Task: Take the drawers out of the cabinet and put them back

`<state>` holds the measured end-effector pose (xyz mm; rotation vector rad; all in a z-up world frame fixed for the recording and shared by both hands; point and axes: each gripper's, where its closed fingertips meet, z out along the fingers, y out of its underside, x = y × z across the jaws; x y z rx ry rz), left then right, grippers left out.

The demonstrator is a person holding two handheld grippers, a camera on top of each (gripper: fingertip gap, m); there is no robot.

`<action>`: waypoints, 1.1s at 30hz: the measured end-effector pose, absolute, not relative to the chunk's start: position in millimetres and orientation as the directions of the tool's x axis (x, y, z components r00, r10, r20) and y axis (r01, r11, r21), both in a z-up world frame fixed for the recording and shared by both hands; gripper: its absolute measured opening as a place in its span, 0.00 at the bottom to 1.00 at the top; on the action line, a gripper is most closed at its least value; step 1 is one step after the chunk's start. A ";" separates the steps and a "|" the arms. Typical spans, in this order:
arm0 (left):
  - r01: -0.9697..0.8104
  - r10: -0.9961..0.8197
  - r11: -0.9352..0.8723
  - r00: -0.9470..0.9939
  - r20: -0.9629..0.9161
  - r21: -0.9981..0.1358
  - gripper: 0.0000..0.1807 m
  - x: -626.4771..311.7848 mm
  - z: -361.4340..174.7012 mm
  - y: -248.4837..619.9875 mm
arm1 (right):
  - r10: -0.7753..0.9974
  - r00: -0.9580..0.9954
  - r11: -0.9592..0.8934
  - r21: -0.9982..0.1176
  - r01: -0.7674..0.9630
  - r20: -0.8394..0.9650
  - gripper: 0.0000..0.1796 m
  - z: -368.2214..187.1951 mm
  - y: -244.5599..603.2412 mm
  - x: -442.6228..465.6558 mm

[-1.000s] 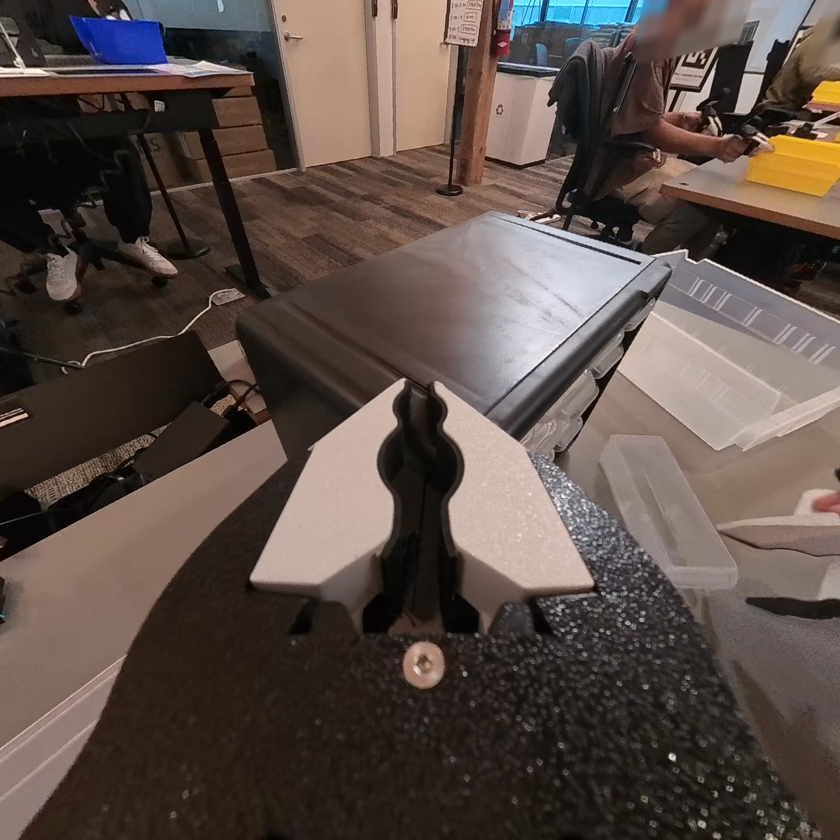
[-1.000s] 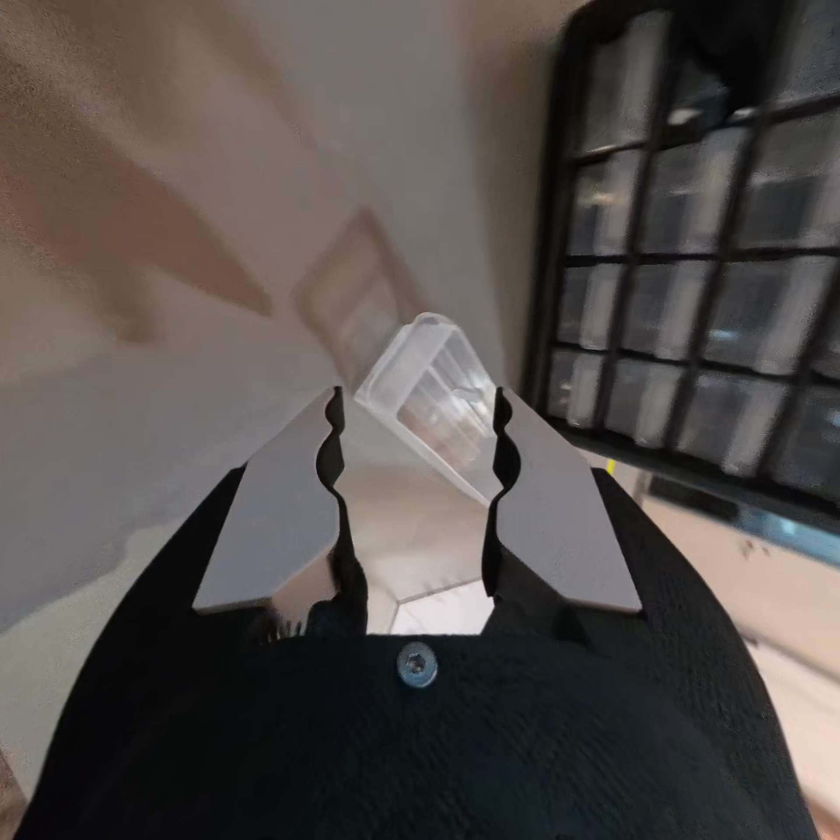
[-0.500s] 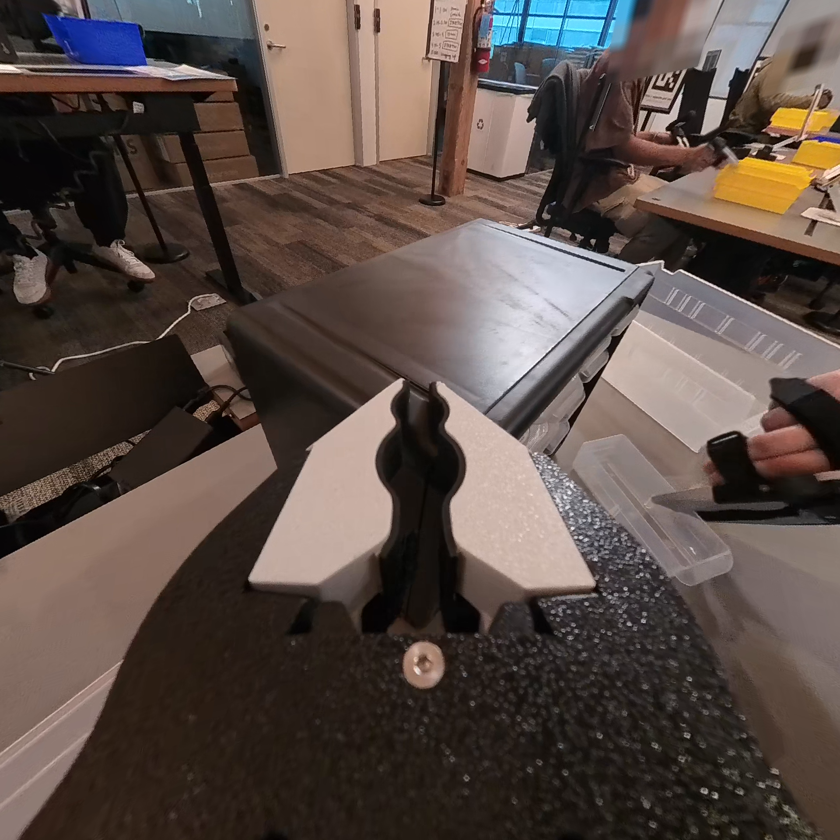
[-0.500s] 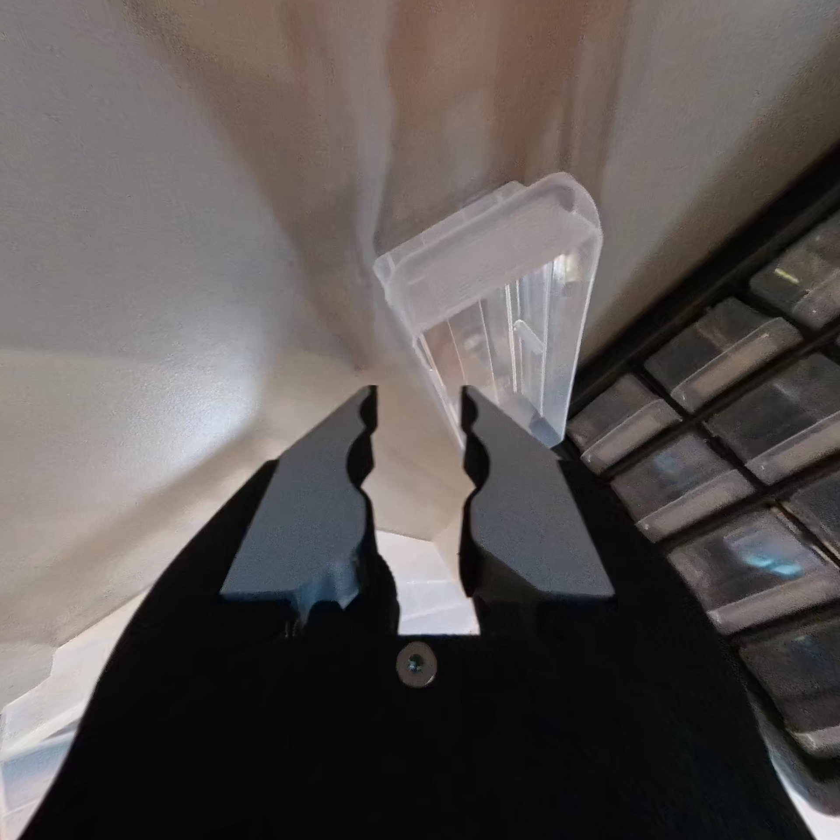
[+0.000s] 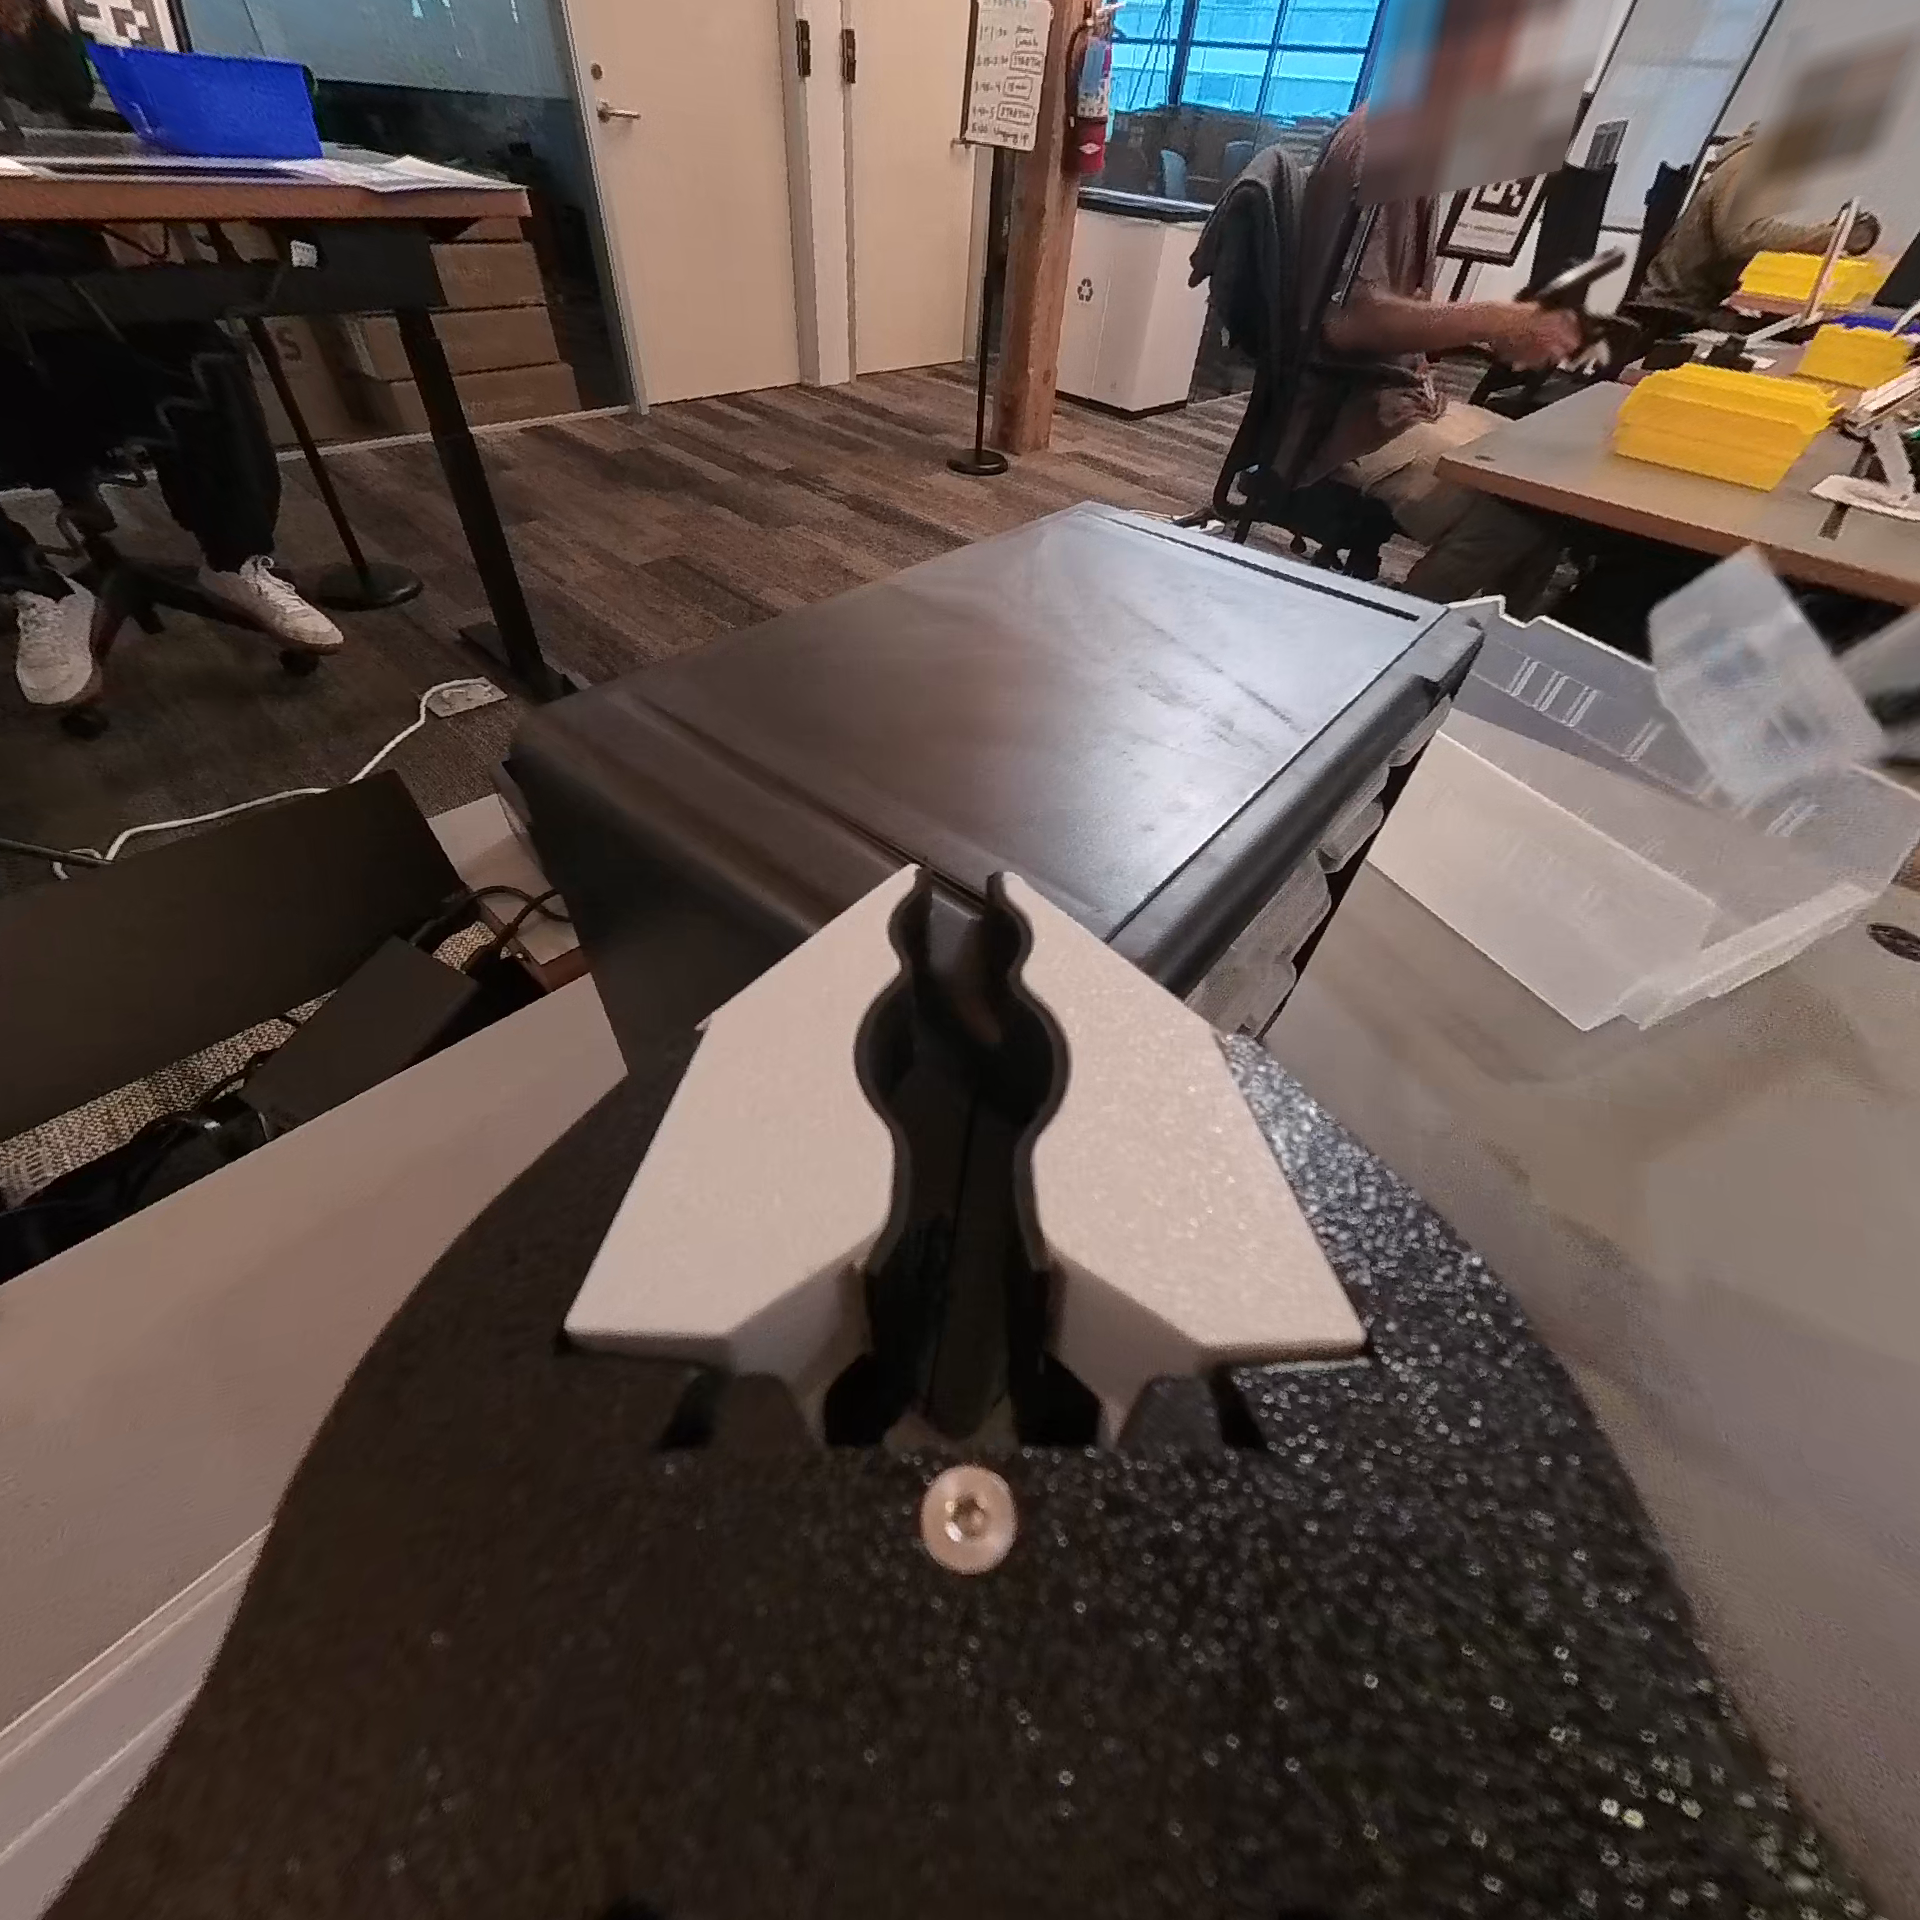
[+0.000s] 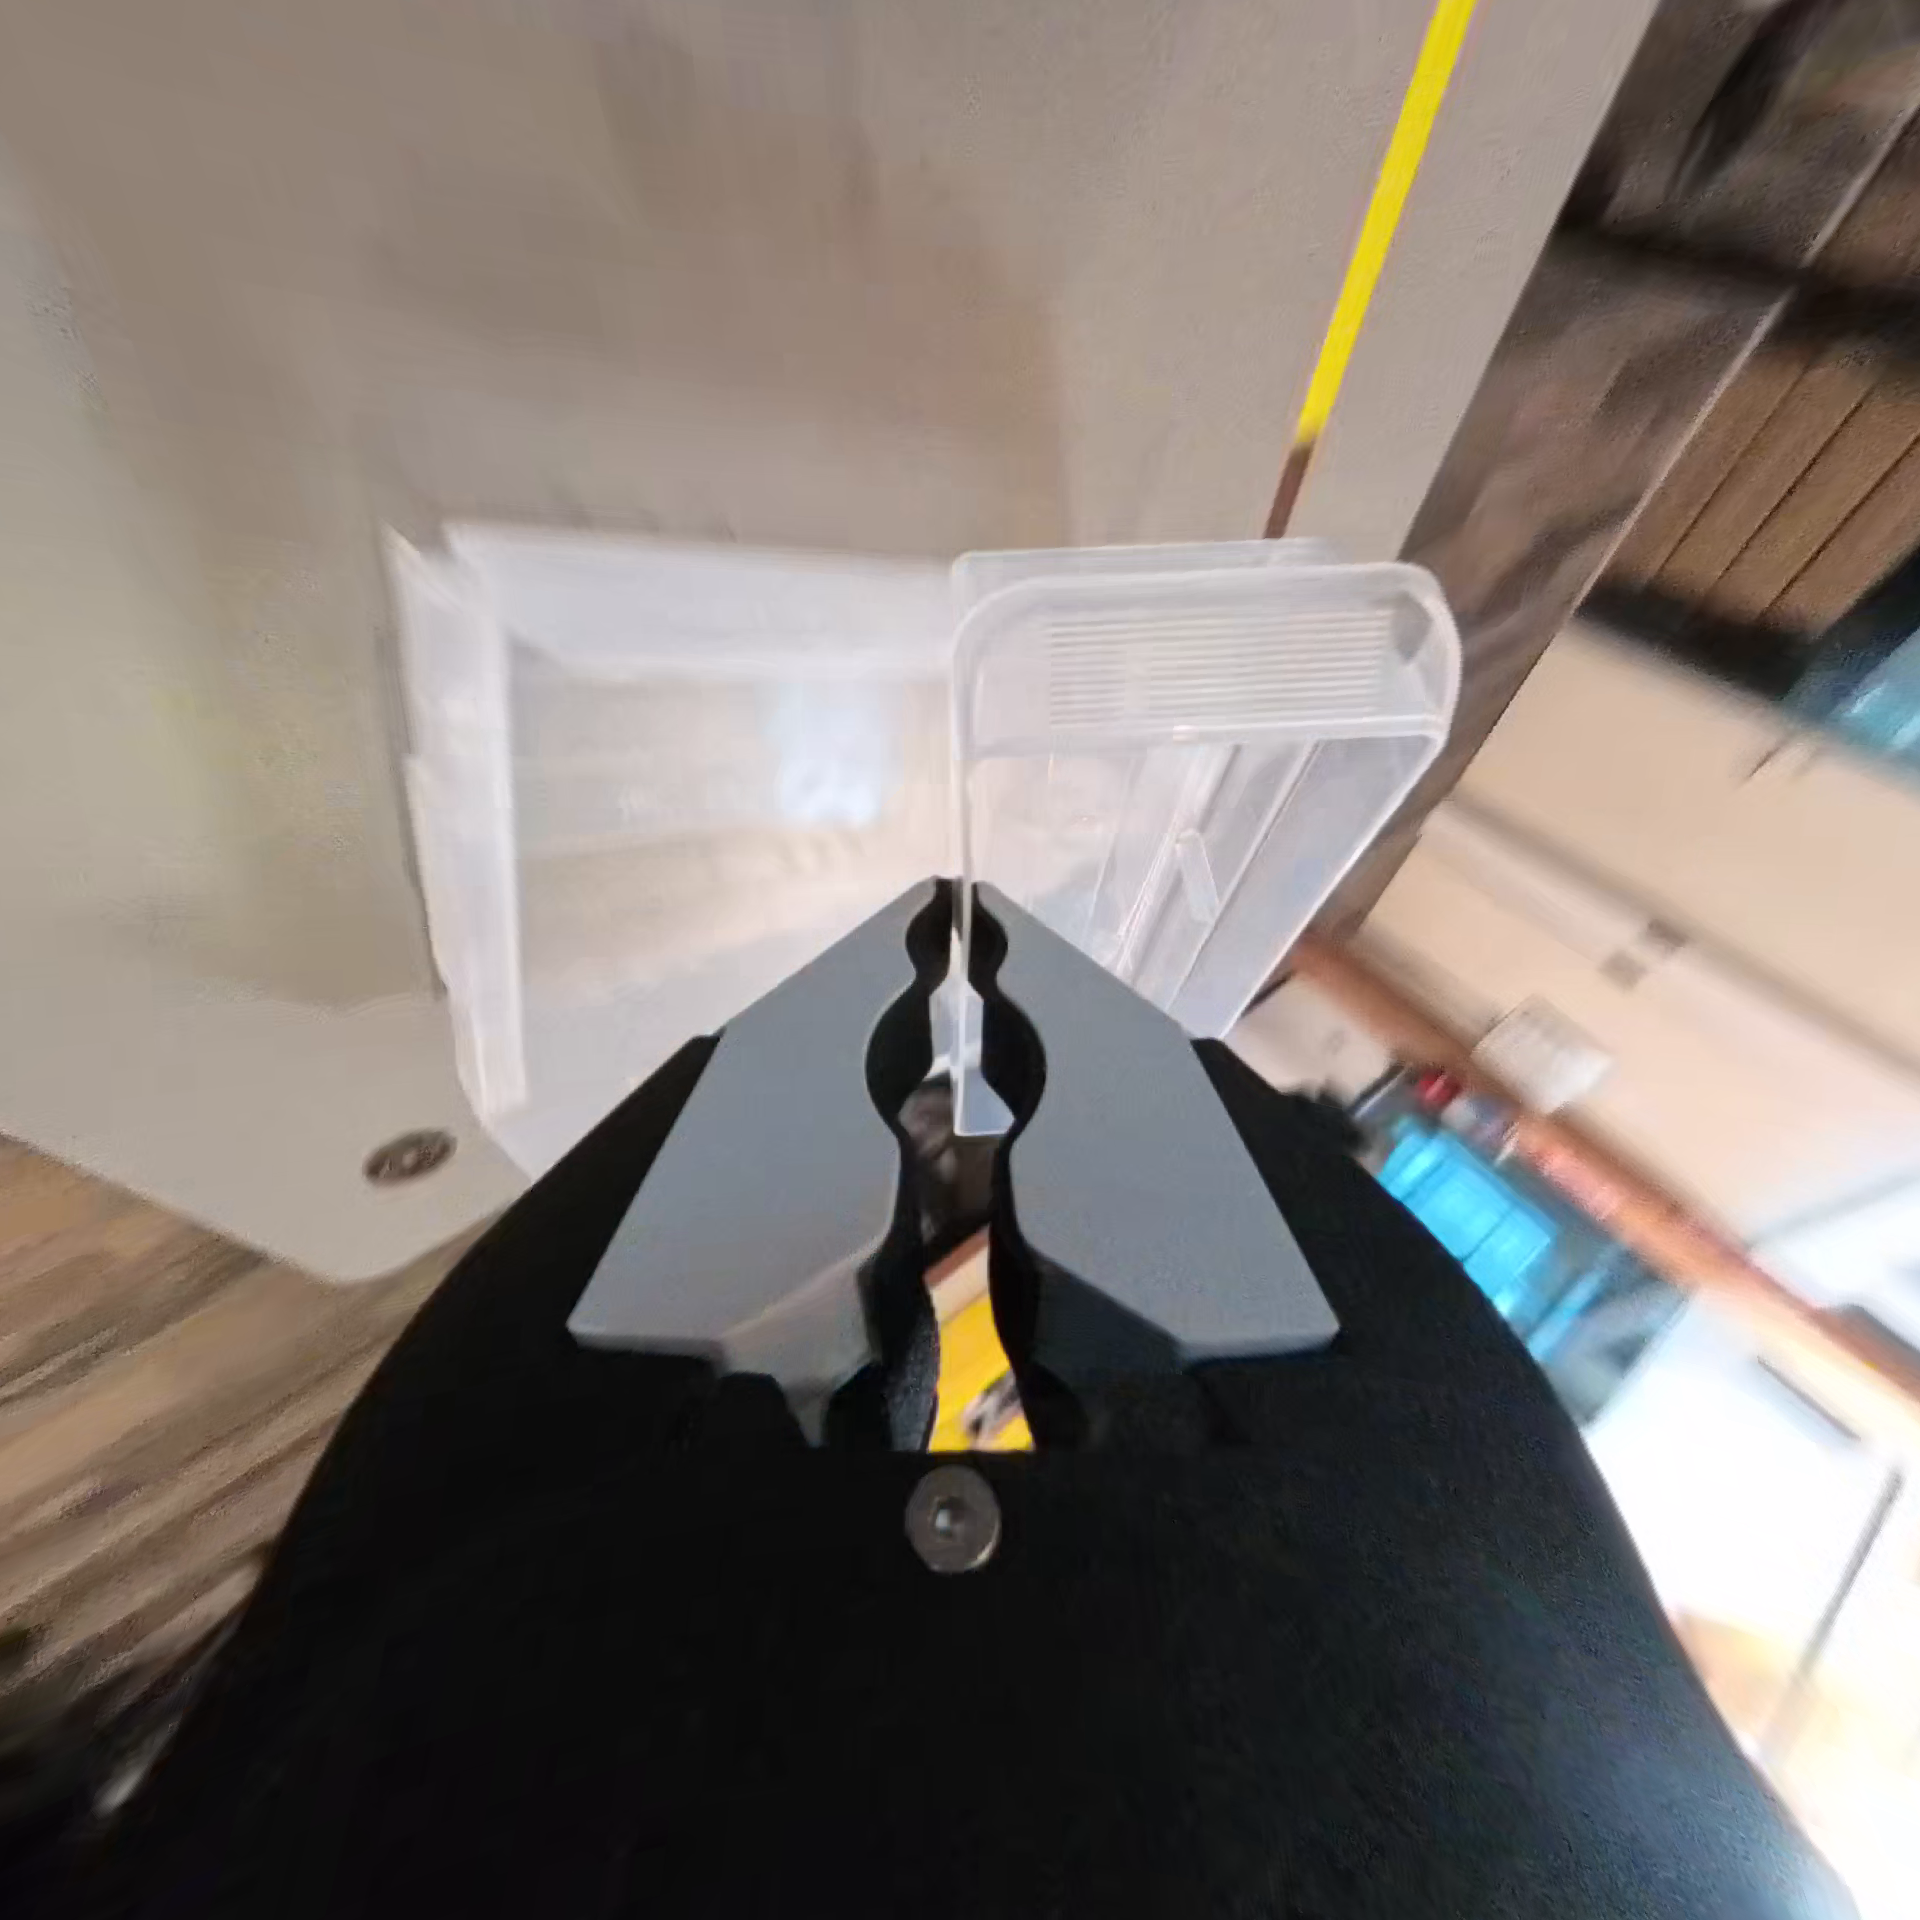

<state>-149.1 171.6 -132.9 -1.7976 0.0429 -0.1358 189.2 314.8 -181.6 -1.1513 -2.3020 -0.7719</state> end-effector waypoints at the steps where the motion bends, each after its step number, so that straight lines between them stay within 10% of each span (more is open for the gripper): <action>1: 0.042 -0.101 -0.232 0.993 0.067 -0.972 0.05 -149.1 -132.9 171.7 | 0.622 -0.510 0.426 0.290 0.857 0.594 0.00 -180.7 336.7 203.8; 12: 0.027 -0.086 -0.244 0.995 0.049 -0.969 0.05 -148.6 -133.0 172.3 | 0.948 -0.238 0.161 0.325 0.932 0.213 0.00 -289.0 468.1 242.4; 23: 0.005 -0.093 -0.252 0.995 0.030 -0.968 0.09 -142.4 -133.2 178.3 | 0.925 -0.215 0.089 0.373 0.924 0.313 0.10 -324.9 519.6 227.2; 27: 0.015 -0.089 -0.255 0.995 0.039 -0.967 0.09 -143.4 -133.5 177.3 | 0.854 -0.158 0.022 0.270 0.963 0.495 0.17 -286.4 525.3 225.0; 33: -0.050 -0.043 -0.273 0.998 -0.040 -0.961 0.12 -148.1 -132.2 171.3 | 0.666 0.058 0.219 -0.270 0.938 0.744 0.26 -176.8 425.5 142.4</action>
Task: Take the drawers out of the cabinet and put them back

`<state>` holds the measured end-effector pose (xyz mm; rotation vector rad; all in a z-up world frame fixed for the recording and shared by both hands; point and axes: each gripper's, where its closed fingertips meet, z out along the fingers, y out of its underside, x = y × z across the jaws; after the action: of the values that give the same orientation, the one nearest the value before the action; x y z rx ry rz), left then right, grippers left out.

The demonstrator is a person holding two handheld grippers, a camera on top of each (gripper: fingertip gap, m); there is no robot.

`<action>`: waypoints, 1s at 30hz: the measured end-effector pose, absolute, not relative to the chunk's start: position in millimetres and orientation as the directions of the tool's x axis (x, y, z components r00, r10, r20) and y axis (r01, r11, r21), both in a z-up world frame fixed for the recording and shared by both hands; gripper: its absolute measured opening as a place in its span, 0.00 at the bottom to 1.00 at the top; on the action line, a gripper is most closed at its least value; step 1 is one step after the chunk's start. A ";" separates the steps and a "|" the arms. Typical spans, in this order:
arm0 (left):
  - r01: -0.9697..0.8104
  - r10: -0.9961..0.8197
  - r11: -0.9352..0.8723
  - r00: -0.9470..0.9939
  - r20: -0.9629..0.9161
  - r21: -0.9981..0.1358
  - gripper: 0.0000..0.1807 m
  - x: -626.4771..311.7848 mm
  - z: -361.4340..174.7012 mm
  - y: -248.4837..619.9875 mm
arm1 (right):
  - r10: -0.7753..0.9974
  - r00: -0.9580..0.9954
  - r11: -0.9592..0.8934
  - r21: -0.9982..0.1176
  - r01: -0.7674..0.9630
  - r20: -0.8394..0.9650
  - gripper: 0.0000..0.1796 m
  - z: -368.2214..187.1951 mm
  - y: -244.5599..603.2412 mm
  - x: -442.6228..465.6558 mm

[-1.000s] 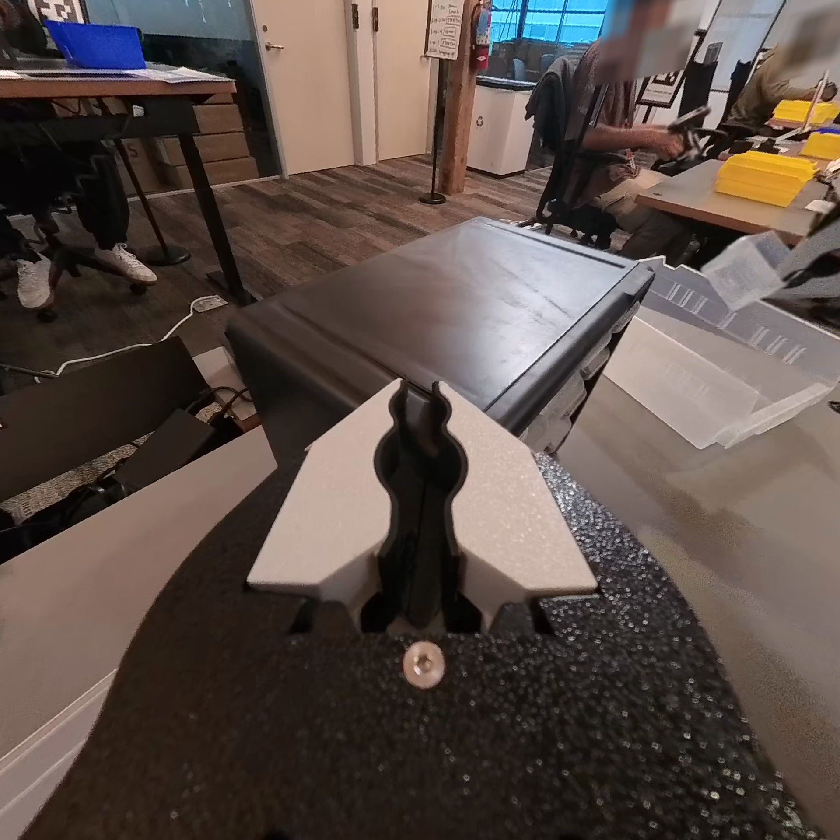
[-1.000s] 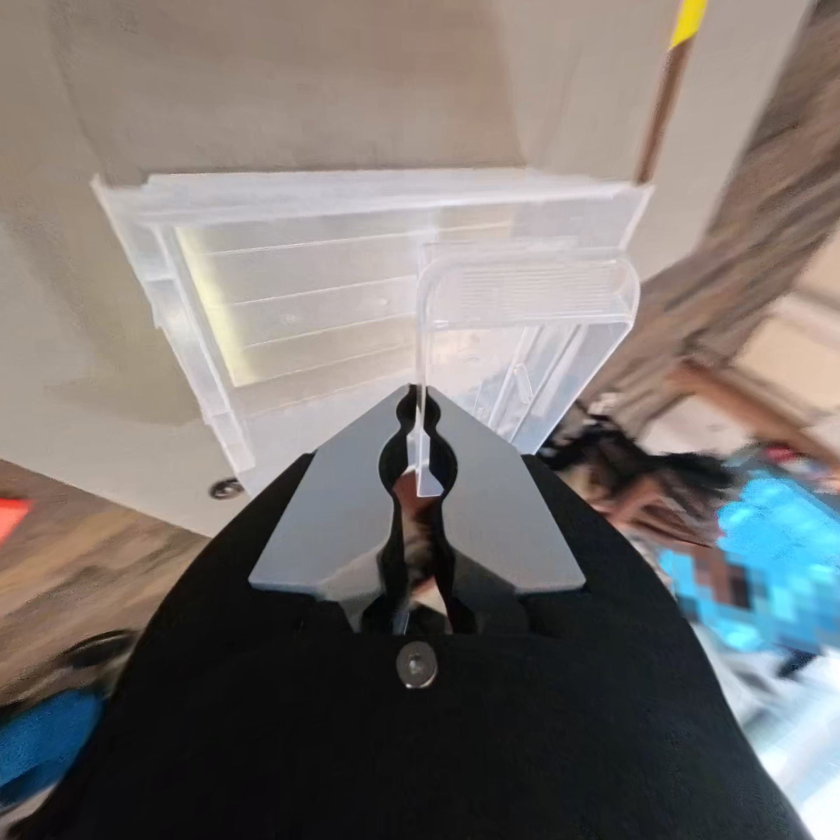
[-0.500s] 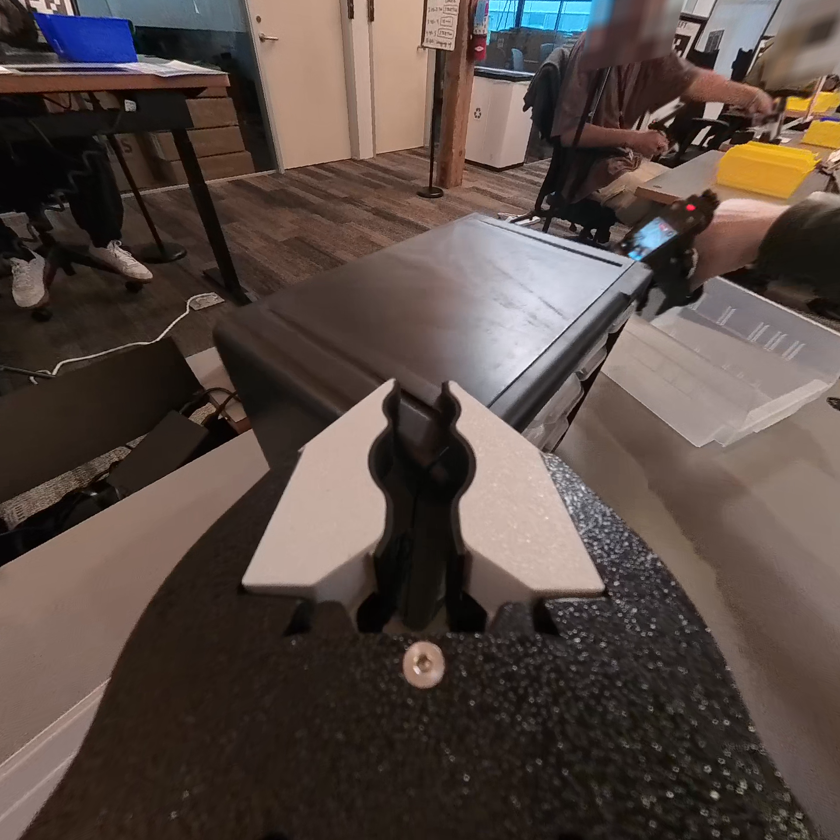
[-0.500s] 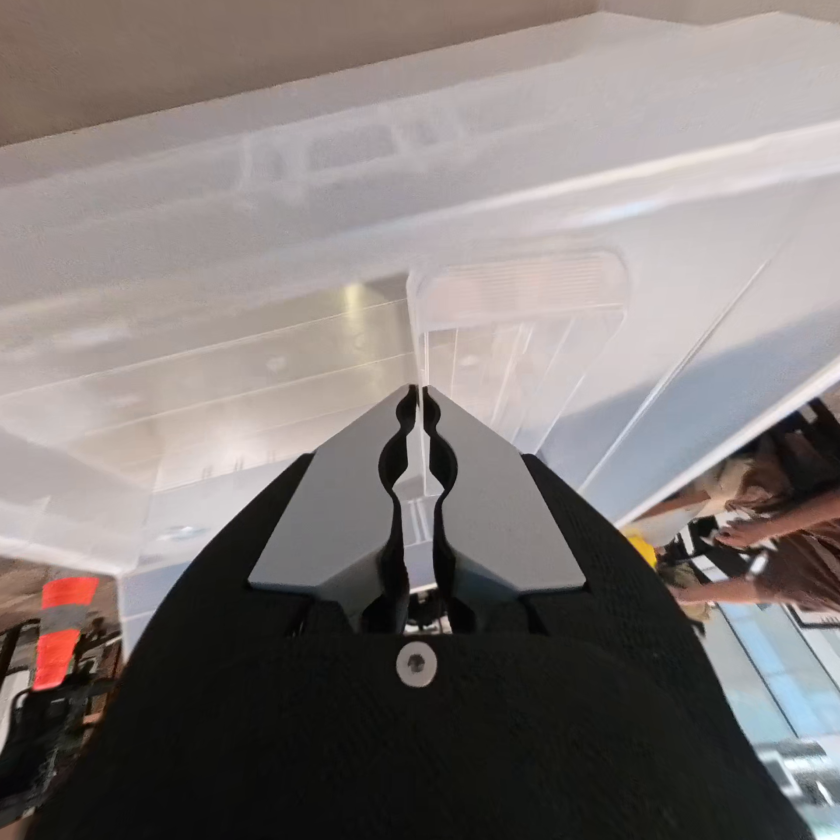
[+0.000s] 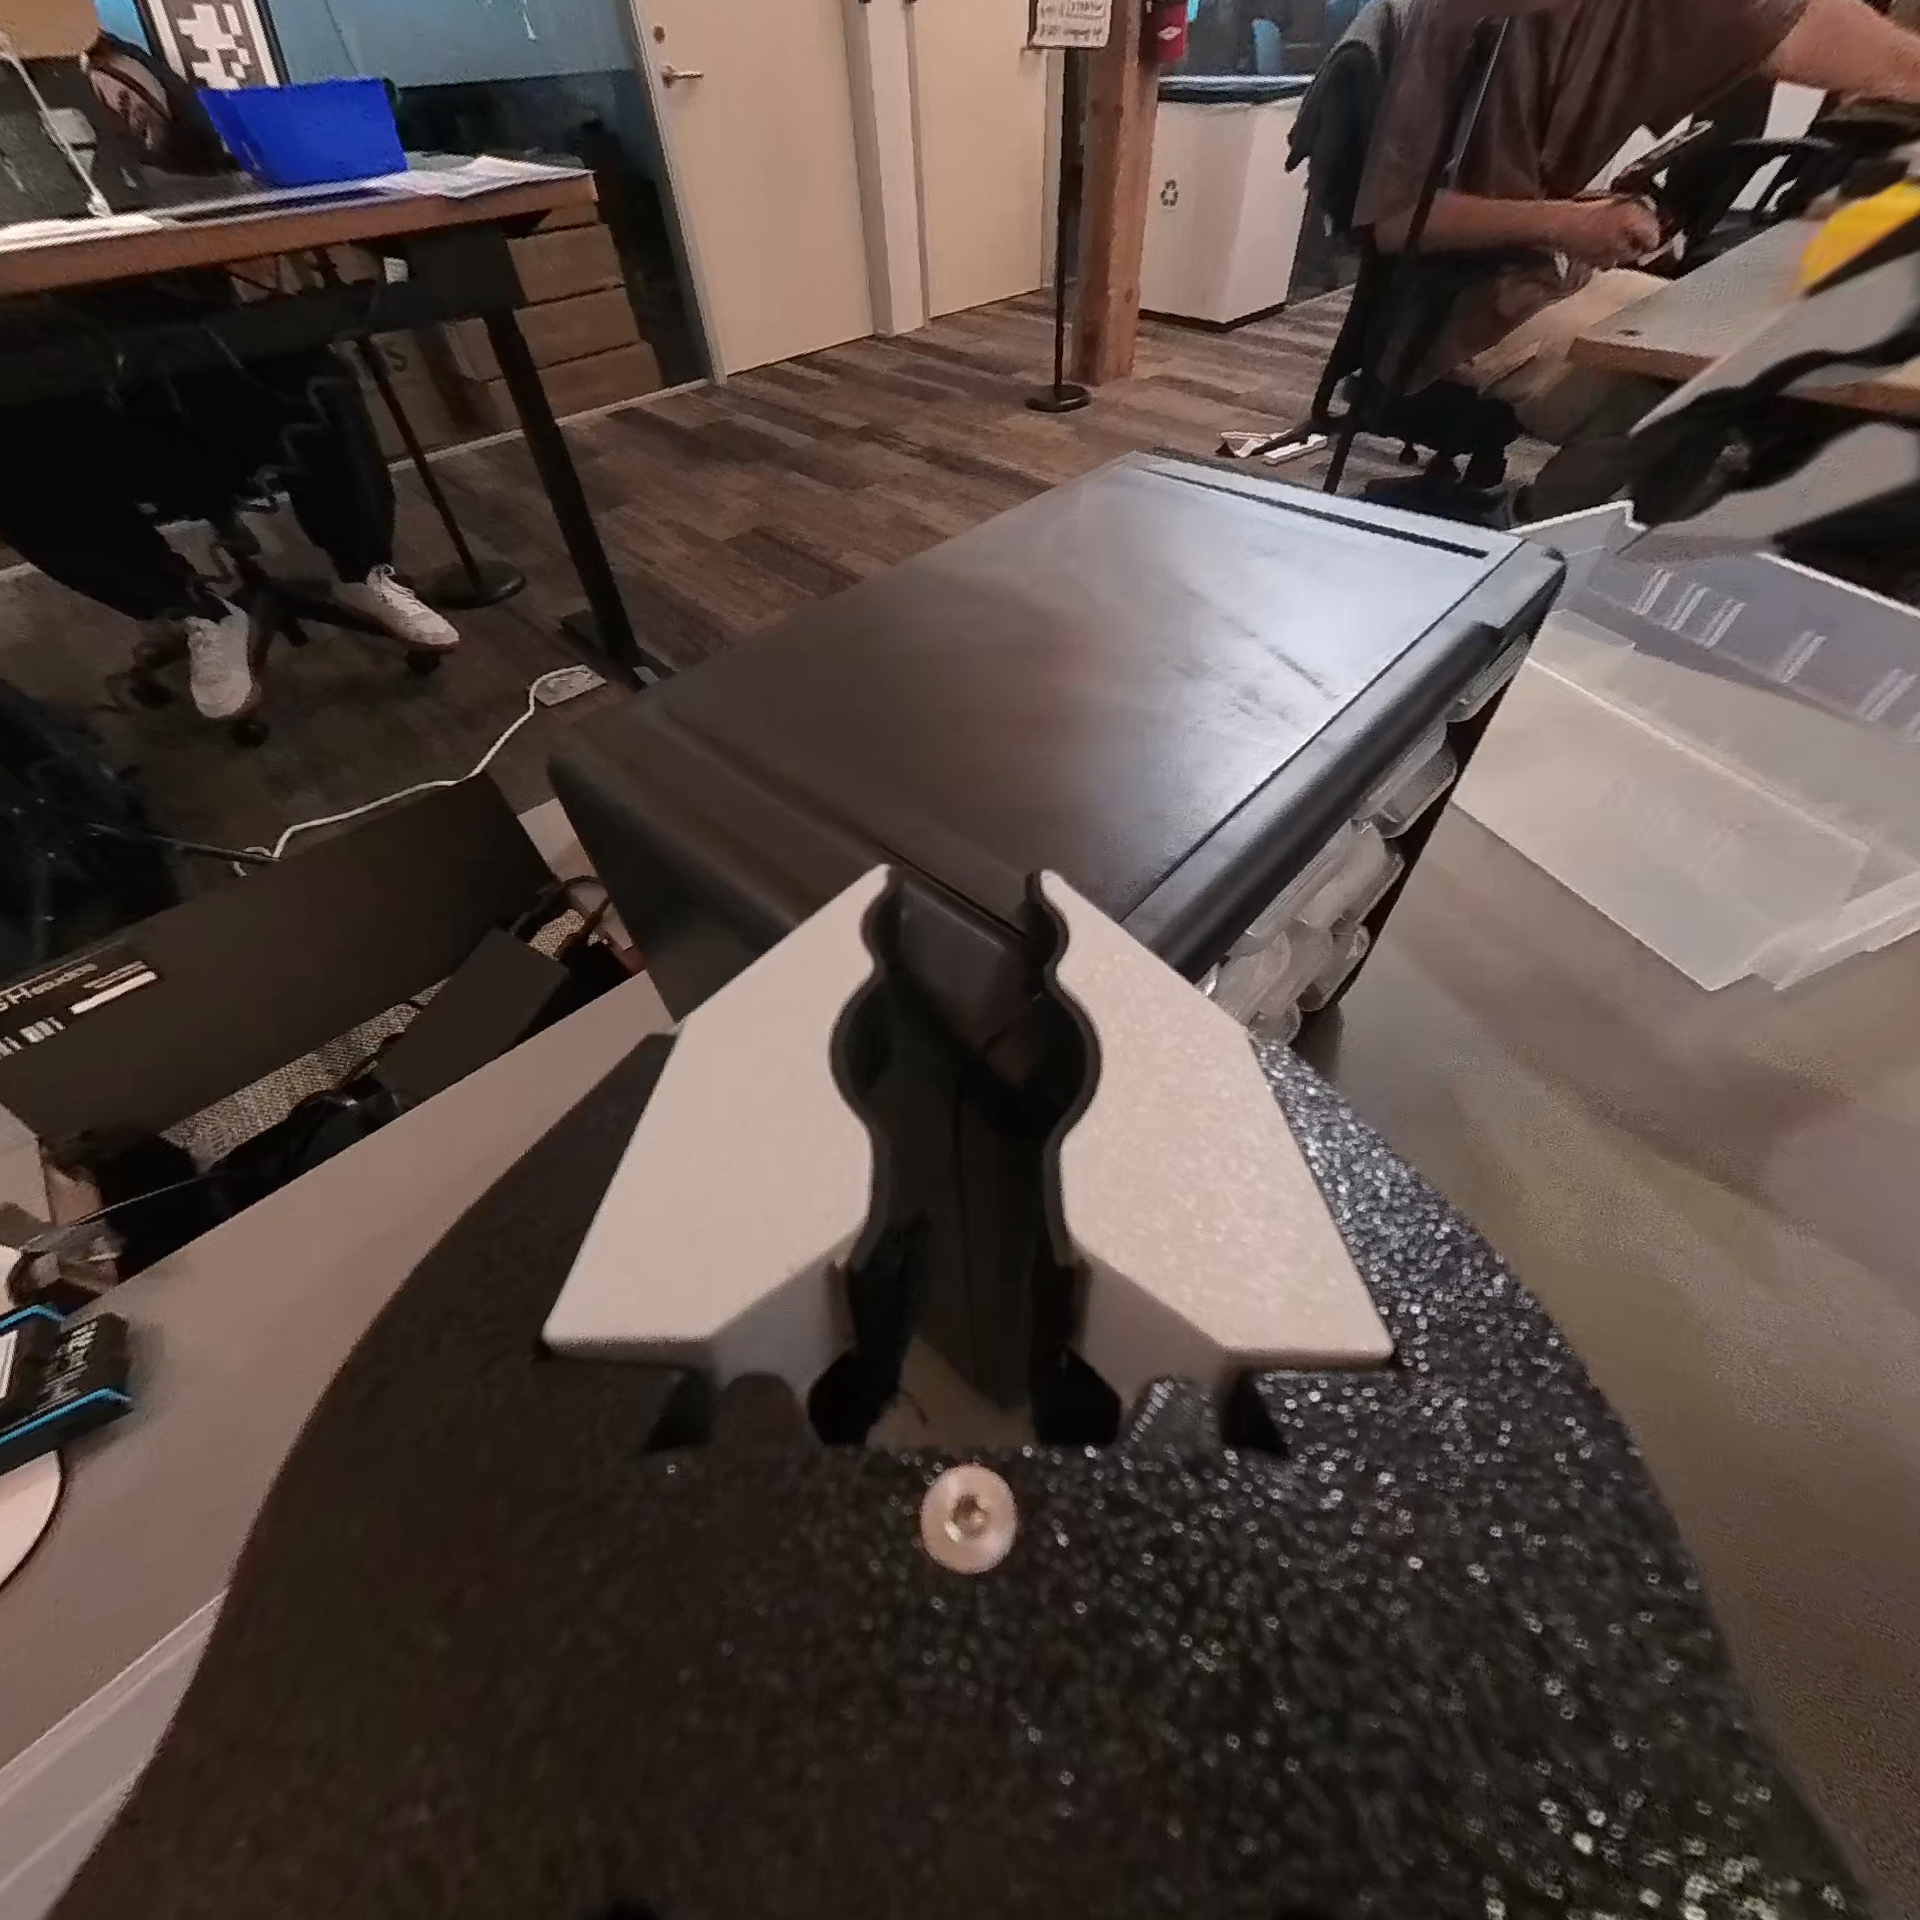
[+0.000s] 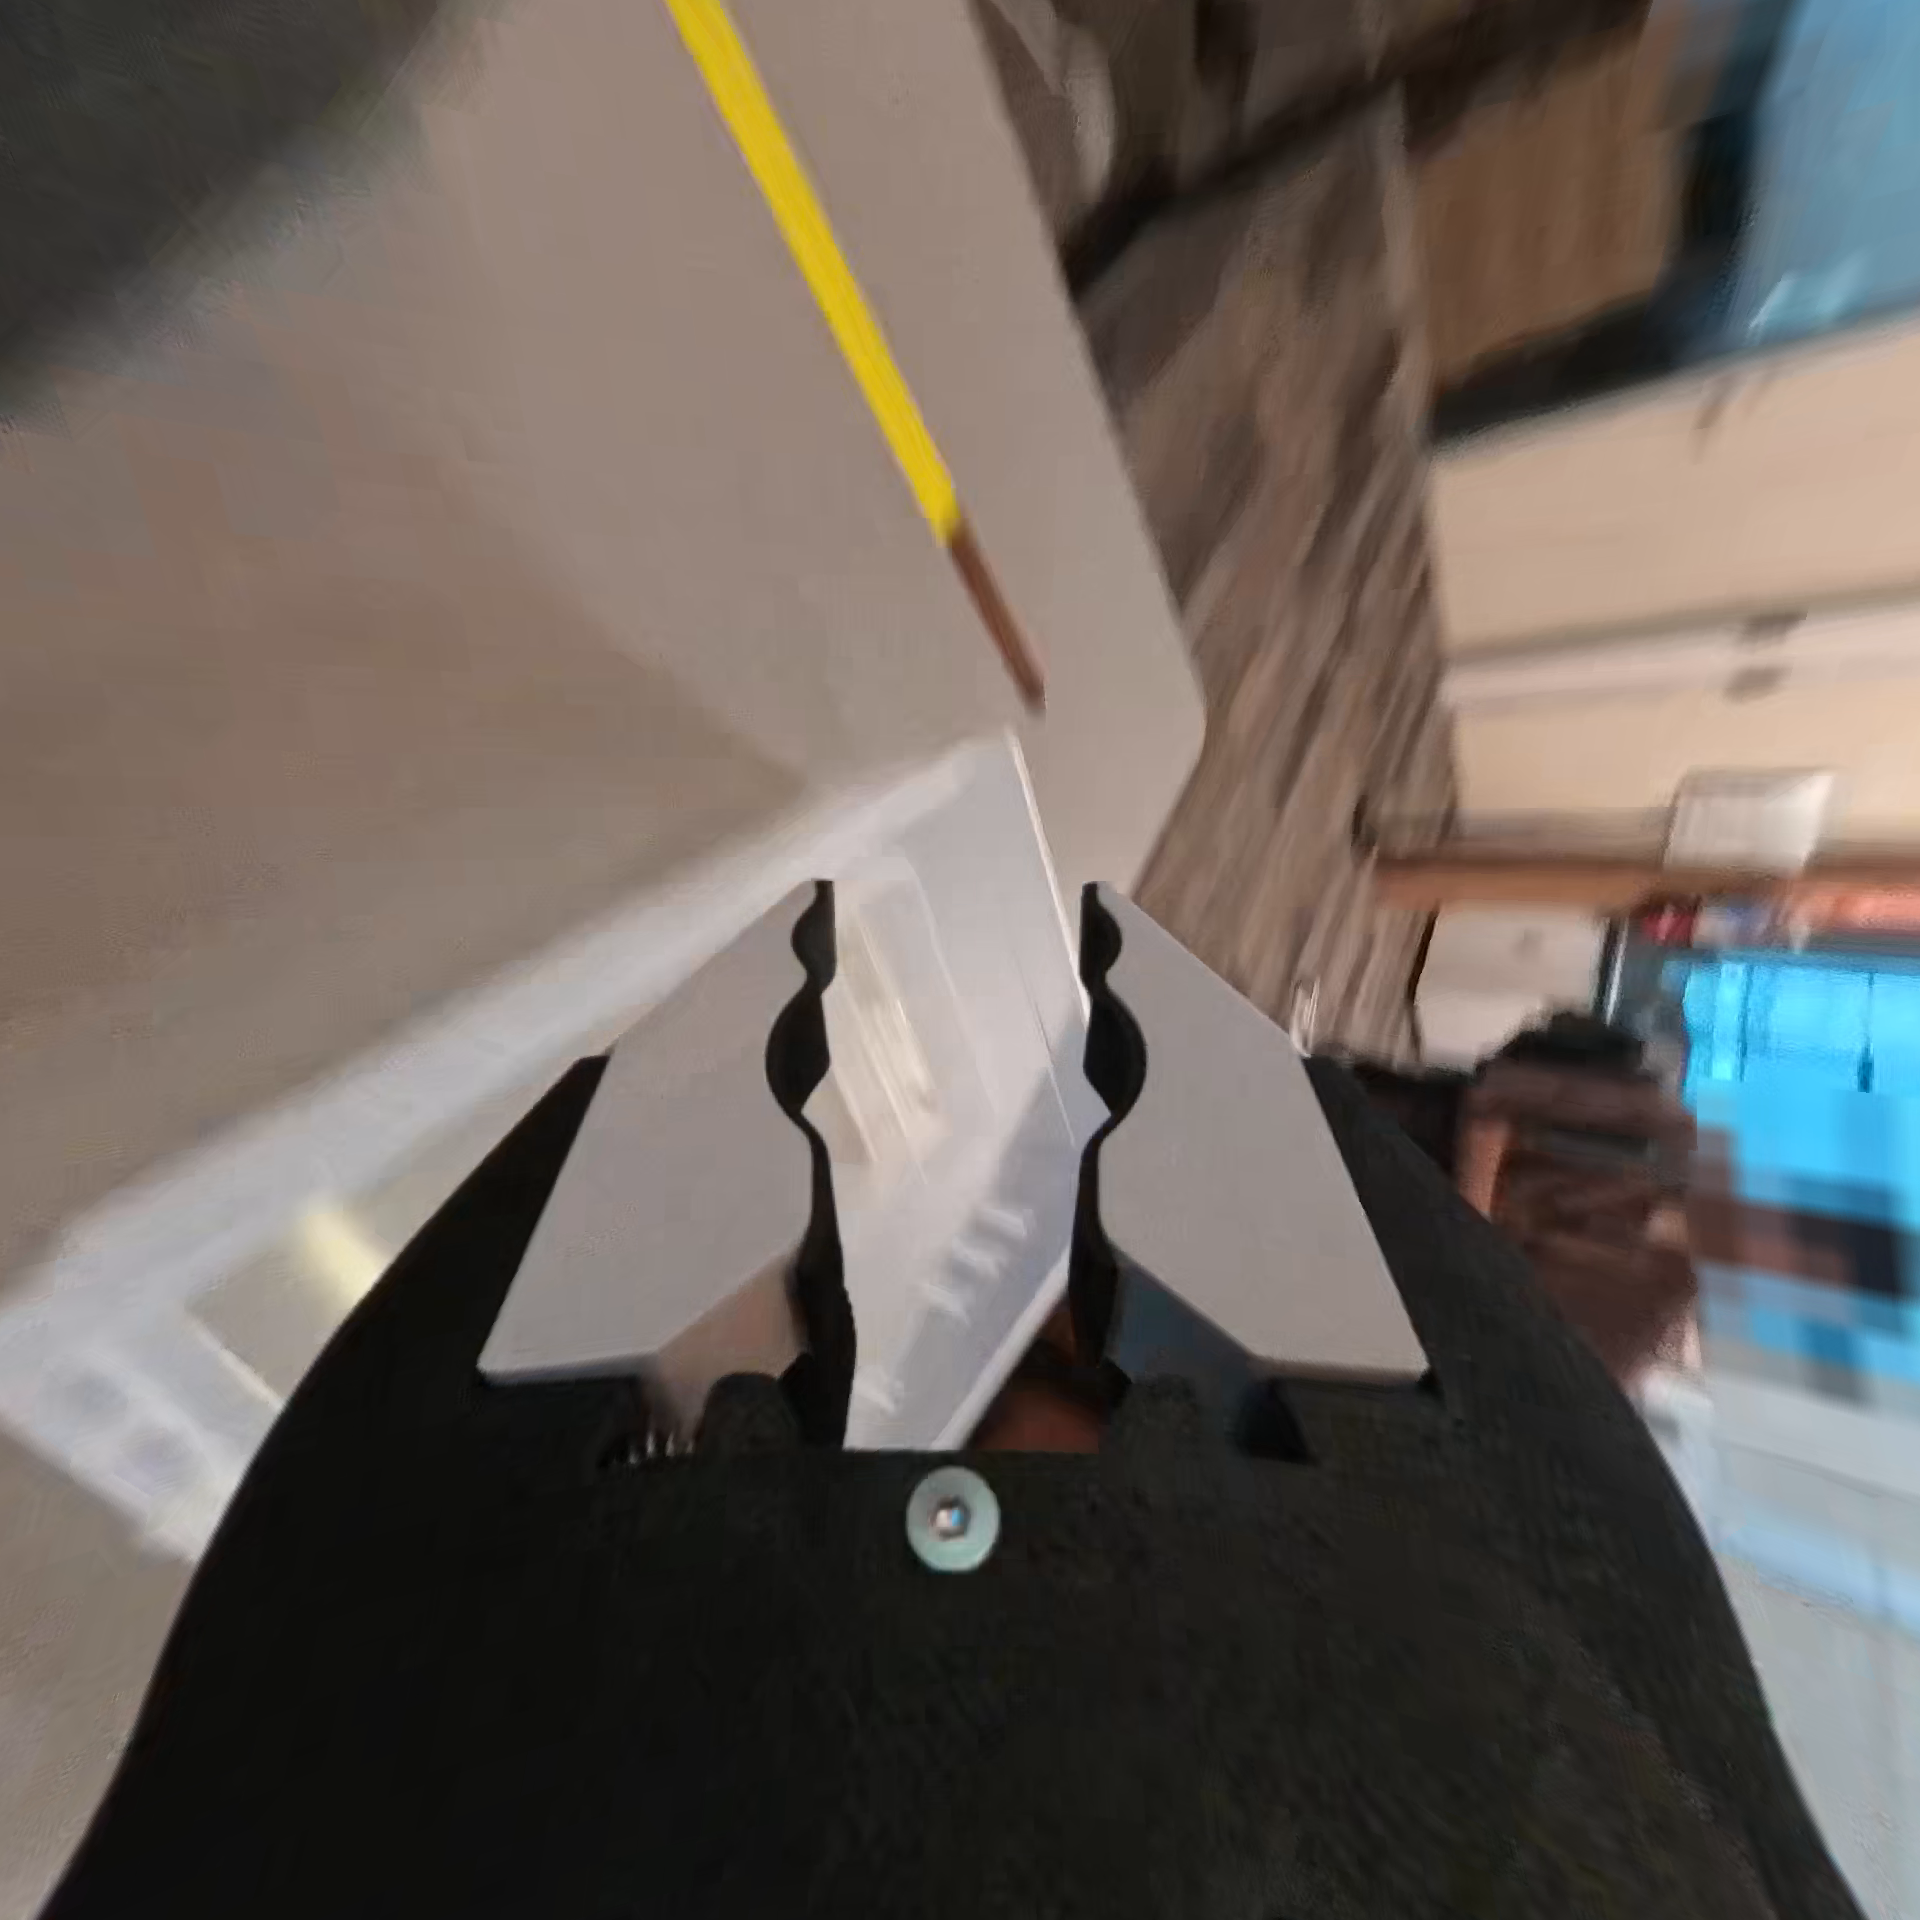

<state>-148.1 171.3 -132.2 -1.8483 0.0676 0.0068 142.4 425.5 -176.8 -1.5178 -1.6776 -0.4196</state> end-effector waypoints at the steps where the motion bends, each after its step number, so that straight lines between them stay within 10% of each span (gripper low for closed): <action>1: -0.040 -0.035 -0.275 0.999 -0.031 -0.961 0.14 -149.1 -132.3 171.4 | 0.652 0.042 0.320 -0.326 0.889 0.757 0.23 -169.9 390.6 119.8; 7: 0.018 -0.023 -0.277 0.999 0.025 -0.961 0.20 -154.3 -133.3 170.6 | 0.472 -0.079 0.807 -0.395 0.439 0.878 0.09 -188.1 202.8 9.9; 11: 0.007 -0.027 -0.279 1.000 0.015 -0.960 0.19 -152.8 -133.2 170.6 | 0.251 -0.062 0.909 -0.214 0.358 0.966 0.12 -225.3 177.5 -37.1; 14: -0.009 -0.034 -0.279 0.999 0.000 -0.960 0.17 -150.0 -132.9 171.5 | 0.043 -0.084 0.938 -0.011 0.346 0.995 0.14 -241.3 171.6 -60.2; 30: -0.006 -0.056 -0.275 0.998 0.010 -0.961 0.17 -147.7 -133.1 172.6 | -0.165 -0.088 0.909 0.186 0.373 0.982 0.05 -253.4 190.7 -77.1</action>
<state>-147.7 172.6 -133.1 -1.8494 0.0452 -0.0480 -77.1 190.7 -253.4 -0.1653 -1.5996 -0.4511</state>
